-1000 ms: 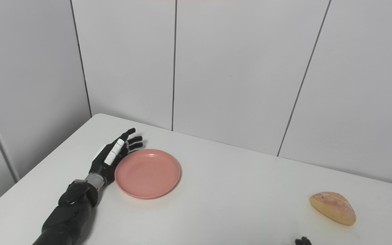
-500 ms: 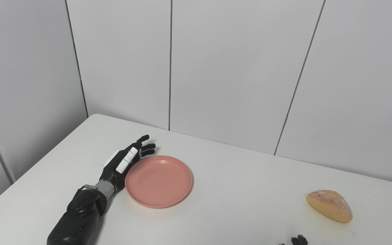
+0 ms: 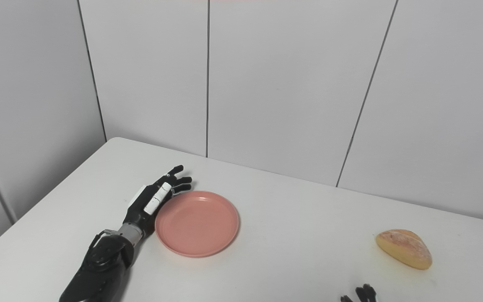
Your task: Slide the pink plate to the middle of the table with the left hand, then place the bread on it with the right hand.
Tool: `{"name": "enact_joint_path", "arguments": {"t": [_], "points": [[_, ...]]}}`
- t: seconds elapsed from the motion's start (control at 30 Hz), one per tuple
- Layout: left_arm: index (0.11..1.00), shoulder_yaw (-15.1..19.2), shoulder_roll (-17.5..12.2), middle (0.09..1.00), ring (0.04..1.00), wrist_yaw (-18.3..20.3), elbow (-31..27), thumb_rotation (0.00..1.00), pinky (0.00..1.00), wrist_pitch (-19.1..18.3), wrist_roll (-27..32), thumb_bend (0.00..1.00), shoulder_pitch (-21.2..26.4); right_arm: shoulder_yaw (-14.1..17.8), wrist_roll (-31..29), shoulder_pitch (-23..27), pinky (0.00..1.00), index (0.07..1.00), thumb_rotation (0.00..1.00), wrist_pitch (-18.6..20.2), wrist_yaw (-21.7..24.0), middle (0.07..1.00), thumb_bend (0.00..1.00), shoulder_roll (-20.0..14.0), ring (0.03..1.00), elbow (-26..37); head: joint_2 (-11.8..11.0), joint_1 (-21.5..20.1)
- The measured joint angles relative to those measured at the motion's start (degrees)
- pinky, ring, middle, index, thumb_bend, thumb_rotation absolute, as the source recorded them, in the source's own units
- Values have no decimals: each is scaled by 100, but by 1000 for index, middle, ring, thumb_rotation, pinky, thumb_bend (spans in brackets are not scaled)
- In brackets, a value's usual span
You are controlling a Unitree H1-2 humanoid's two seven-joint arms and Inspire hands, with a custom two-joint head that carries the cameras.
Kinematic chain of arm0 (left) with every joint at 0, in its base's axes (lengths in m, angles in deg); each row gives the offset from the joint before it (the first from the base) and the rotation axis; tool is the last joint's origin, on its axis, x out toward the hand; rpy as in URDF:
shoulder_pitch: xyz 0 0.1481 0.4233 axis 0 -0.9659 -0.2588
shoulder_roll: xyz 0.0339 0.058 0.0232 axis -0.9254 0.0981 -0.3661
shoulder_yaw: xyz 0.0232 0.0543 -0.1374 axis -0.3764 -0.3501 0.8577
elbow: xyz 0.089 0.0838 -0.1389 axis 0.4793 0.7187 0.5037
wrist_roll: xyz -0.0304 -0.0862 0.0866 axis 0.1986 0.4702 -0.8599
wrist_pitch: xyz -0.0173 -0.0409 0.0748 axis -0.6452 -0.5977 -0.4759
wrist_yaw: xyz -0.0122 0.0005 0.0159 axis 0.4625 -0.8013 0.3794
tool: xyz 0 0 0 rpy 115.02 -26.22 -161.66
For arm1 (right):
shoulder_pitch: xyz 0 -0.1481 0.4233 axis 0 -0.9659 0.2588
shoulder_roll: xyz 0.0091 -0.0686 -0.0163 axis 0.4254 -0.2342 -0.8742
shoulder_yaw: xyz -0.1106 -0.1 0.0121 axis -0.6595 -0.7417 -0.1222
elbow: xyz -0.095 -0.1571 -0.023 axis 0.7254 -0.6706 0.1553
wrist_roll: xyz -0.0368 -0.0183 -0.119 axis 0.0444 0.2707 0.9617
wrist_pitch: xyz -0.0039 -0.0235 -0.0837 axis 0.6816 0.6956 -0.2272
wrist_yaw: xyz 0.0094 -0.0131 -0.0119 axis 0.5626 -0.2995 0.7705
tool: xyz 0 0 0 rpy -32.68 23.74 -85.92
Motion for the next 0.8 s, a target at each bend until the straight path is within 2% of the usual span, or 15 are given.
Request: {"name": "enact_joint_path", "arguments": {"t": [0.23, 0.3, 0.4, 0.6, 0.8], "points": [[896, -12, 159, 806, 825, -238, -330, 726, 797, -151, -31, 925, -152, -3, 12, -5, 877, 966, 1000, 10, -34, 959, 826, 8, 882, 11, 18, -123], [896, -35, 202, 815, 833, -330, -399, 721, 813, -171, -94, 916, -181, -5, 10, -4, 886, 969, 1000, 10, -38, 964, 825, 8, 888, 8, 0, -141], [905, -94, 253, 834, 851, -477, -505, 738, 858, -169, -258, 850, -235, -9, 6, -4, 881, 967, 1000, 9, -39, 962, 825, 9, 883, 3, 9, -202], [914, -175, 316, 852, 864, -696, -566, 723, 889, -157, -466, 828, -261, -13, 41, -4, 866, 960, 1000, 9, -60, 955, 839, 15, 872, 1, 35, -316], [907, -275, 386, 844, 847, -889, -644, 734, 859, -167, -654, 831, -291, -40, 130, -6, 853, 956, 1000, 9, -146, 948, 853, 68, 860, 2, 97, -536]]}}
